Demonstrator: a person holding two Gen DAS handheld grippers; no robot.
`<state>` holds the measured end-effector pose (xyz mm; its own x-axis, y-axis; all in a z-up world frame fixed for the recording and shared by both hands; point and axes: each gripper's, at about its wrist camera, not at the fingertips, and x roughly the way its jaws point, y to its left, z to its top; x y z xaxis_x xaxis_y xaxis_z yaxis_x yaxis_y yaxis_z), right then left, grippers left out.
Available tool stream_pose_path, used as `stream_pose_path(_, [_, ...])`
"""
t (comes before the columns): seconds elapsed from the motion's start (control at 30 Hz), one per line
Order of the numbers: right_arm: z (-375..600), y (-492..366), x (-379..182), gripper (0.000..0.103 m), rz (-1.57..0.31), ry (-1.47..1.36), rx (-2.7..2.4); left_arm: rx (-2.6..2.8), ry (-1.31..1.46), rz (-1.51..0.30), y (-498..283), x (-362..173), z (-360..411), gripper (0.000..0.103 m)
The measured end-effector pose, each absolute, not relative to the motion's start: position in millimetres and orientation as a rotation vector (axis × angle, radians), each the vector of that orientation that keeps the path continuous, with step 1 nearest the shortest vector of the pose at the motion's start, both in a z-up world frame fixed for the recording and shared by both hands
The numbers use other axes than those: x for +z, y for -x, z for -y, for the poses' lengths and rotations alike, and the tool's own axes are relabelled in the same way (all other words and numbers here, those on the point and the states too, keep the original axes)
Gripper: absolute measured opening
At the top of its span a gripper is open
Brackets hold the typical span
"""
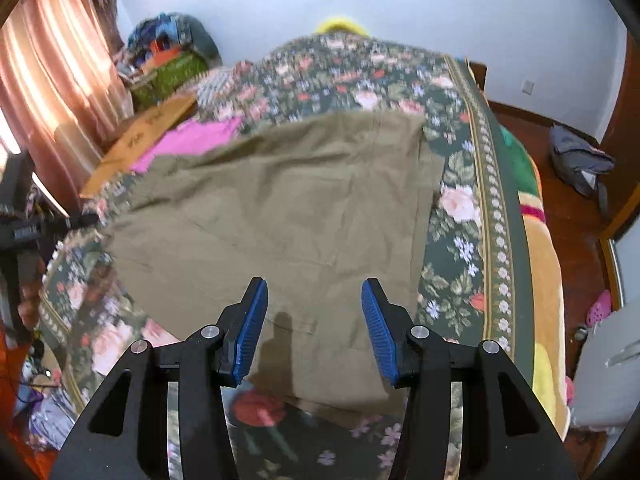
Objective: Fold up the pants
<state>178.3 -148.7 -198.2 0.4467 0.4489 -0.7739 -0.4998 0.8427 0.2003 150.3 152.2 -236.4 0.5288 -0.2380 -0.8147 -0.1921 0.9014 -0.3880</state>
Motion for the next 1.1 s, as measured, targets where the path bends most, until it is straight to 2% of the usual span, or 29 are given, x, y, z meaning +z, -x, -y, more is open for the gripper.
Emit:
stream_pose_path(0.23, [127.9, -173.1, -211.5, 0.045, -0.939, 0.080, 0.621, -0.135, 0.577, -1.115, -145.5, -275.0, -125.2, 0.094])
stream_pose_path(0.3, [124.4, -172.4, -220.1, 0.045, -0.959, 0.094, 0.620, -0.153, 0.608, -1.083, -144.9, -277.4, -123.3, 0.102])
stream_pose_path(0.53, [123.6, -176.1, -237.5, 0.045, -1.004, 0.119, 0.627, -0.216, 0.806, -1.015, -155.6, -282.6, -140.0, 0.102])
stream_pose_path(0.93, [127.5, -175.0, -242.2, 0.046, -1.001, 0.084, 0.640, -0.114, 0.769, -1.059, -204.2, -293.4, -146.2, 0.102])
stream_pose_path(0.97, [127.5, -174.7, -242.1, 0.046, -1.001, 0.085, 0.639, -0.113, 0.756, -1.054, -207.5, -292.7, -146.5, 0.101])
stream_pose_path(1.03, [127.6, -174.2, -241.9, 0.046, -1.000, 0.091, 0.636, -0.086, 0.698, -1.047, -211.3, -289.4, -142.9, 0.092])
stream_pose_path(1.1, [128.9, -174.5, -241.7, 0.046, -1.001, 0.093, 0.635, -0.081, 0.652, -1.038, -212.7, -285.8, -139.1, 0.075])
